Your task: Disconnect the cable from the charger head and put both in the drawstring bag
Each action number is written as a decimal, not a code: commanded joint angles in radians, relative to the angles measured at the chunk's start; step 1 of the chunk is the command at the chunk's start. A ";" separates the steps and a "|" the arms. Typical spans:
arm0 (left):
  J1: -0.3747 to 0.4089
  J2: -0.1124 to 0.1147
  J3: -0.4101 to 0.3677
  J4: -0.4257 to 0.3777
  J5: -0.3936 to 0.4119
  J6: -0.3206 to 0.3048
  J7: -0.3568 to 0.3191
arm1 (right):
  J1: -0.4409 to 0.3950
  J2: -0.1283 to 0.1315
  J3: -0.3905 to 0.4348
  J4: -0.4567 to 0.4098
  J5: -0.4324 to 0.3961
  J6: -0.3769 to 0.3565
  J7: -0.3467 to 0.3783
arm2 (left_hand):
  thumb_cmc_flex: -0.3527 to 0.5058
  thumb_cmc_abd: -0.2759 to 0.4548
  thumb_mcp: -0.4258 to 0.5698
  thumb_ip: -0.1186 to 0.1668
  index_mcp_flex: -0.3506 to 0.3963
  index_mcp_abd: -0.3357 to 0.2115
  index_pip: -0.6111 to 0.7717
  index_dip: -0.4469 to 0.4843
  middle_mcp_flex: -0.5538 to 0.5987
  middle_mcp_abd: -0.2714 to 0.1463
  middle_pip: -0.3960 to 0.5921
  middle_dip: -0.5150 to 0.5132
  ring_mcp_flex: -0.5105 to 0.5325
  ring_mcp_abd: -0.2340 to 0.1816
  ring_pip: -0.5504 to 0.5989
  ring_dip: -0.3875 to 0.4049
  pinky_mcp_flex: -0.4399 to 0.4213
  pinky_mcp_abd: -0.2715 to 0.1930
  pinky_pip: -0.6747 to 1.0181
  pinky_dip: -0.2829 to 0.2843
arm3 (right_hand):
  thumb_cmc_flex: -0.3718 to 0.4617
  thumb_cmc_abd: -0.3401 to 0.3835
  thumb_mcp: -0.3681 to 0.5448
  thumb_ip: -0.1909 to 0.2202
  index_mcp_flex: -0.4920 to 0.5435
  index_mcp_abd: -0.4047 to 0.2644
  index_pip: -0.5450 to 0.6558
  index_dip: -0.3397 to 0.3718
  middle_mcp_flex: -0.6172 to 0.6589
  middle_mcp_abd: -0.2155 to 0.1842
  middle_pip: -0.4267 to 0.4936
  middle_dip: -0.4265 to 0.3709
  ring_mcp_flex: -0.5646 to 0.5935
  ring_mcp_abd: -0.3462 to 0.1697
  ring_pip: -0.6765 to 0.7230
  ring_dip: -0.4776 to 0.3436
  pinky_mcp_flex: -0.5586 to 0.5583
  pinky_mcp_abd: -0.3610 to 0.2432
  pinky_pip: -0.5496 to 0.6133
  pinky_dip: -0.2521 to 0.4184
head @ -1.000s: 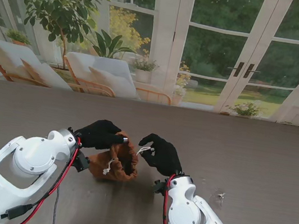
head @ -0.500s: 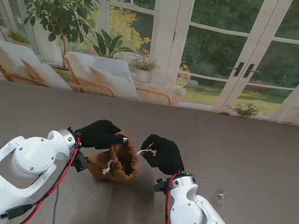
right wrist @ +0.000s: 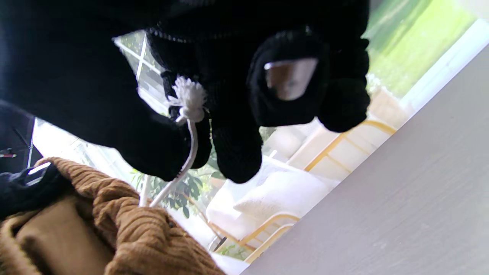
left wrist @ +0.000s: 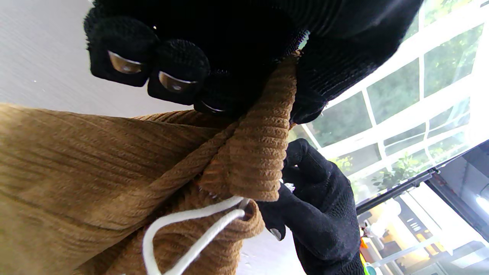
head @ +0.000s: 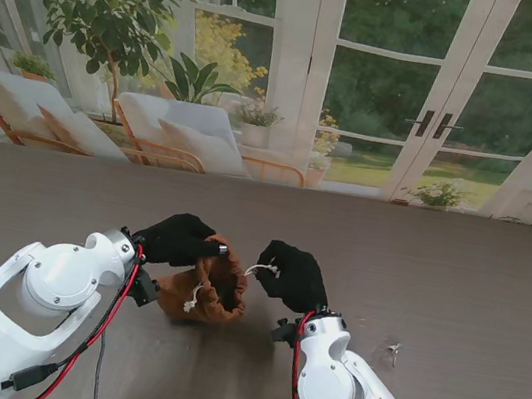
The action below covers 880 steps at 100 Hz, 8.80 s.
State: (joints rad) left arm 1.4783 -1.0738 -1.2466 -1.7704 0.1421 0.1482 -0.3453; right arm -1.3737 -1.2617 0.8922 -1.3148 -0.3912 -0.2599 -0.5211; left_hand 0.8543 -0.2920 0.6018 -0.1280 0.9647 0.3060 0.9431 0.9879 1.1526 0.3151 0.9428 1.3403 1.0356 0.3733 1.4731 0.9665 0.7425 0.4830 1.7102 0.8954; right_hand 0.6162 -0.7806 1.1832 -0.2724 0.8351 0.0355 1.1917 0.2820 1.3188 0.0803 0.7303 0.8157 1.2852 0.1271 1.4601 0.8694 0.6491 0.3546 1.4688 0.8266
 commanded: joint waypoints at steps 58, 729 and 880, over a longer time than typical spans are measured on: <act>-0.002 -0.002 0.000 0.003 -0.009 -0.005 -0.020 | -0.007 -0.053 -0.056 0.013 -0.042 0.137 -0.115 | 0.036 0.041 0.009 -0.011 0.014 0.032 0.004 -0.002 0.011 0.015 -0.004 -0.009 0.008 0.026 0.000 -0.009 0.008 -0.016 0.020 0.015 | -0.037 0.104 0.066 -0.049 -0.184 0.238 0.293 0.000 0.133 0.002 0.041 -0.090 0.027 -0.101 0.156 0.064 0.484 -0.048 0.209 -0.017; 0.008 0.003 -0.037 0.015 -0.033 -0.082 -0.043 | 0.171 0.080 -0.129 0.068 -0.480 0.107 -0.036 | 0.062 0.036 0.001 -0.038 -0.024 0.030 0.027 -0.010 -0.042 0.060 -0.146 -0.131 -0.092 0.094 -0.201 -0.042 -0.136 -0.013 -0.119 0.058 | -0.139 0.053 0.017 0.052 -0.056 -0.145 -0.139 0.000 -0.329 0.034 0.044 -0.111 0.028 -0.071 -0.330 -0.142 0.110 -0.060 -0.076 -0.083; 0.015 -0.005 -0.031 0.003 -0.040 -0.064 -0.013 | 0.159 -0.049 -0.153 0.175 -0.350 0.314 -0.359 | 0.066 0.040 -0.011 -0.029 -0.015 0.034 0.006 -0.024 -0.039 0.068 -0.155 -0.140 -0.091 0.108 -0.208 -0.046 -0.129 -0.001 -0.118 0.064 | -0.134 -0.098 0.355 0.101 0.081 0.061 0.181 0.301 0.132 -0.060 0.356 0.076 0.037 -0.320 0.218 0.108 0.498 -0.227 0.260 -0.088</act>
State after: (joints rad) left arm 1.4943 -1.0721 -1.2756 -1.7612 0.1085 0.0878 -0.3420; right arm -1.2167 -1.3044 0.7477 -1.1436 -0.7294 0.0561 -0.8880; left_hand 0.9062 -0.2879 0.5672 -0.1287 0.9504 0.3401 0.9336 0.9628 1.0812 0.3783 0.7735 1.1921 0.9087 0.4574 1.2254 0.9047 0.5872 0.5170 1.5553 0.9493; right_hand 0.4407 -0.8325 1.3941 -0.1774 0.9056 0.0027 1.2961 0.5501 1.3292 -0.0071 1.0010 0.9053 1.3250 -0.0063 1.6163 0.9583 0.7114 0.1745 1.6575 0.7022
